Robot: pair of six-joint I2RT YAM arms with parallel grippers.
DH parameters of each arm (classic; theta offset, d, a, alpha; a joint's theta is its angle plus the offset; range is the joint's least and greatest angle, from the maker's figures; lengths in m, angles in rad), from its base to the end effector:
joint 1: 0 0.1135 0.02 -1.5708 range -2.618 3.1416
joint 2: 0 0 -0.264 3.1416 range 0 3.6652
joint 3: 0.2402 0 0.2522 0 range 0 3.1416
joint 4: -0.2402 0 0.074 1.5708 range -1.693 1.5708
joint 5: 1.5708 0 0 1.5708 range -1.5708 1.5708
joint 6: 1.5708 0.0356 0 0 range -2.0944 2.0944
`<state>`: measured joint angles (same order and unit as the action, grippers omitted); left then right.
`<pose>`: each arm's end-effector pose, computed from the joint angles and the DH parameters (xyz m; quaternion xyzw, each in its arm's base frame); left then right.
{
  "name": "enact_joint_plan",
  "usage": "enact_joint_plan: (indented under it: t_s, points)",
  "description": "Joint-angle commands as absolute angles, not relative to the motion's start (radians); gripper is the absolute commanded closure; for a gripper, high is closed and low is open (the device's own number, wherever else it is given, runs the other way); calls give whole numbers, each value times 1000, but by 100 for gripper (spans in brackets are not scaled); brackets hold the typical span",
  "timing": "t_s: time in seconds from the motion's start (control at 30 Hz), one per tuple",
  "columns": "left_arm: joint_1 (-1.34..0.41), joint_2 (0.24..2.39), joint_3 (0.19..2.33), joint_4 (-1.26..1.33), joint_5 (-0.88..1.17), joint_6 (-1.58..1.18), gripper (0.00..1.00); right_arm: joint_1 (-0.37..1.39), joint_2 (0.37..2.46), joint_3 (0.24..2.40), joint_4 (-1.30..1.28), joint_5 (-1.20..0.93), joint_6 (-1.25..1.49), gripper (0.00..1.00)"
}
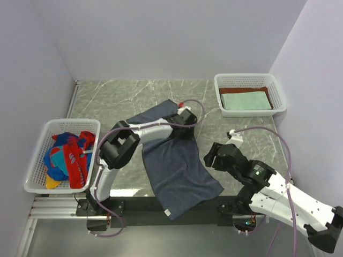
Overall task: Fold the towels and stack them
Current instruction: Flatten out the crumpled towel
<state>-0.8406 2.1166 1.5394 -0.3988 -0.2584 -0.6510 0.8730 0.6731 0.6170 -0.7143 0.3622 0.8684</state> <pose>0.3108 -0.3335 0.1660 0.0522 0.9474 -0.1067 0.2970 0.0987 0.0980 0.2495 0.0681 0.9061 0.1862 0.3738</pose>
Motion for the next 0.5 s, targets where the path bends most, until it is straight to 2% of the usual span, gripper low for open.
enact_joint_plan:
  t_s: [0.0,0.13,0.27,0.37,0.47]
  points:
    - [-943,2096,1509,-368,-169,-624,25,803,637,609,-704,414,832,33]
    - [-957,1932,1433,-331,-213,-652,23,772,638,623,-669,379,772,18]
    - [-931,1746,1367,-415,-343,-733,18,767,678,634,-629,339,706,19]
    - [-928,1672,1321,-529,-448,-810,17,762,725,638,-608,322,675,27]
    - [-928,1602,1234,-603,-468,-891,21,744,771,627,-557,276,635,39]
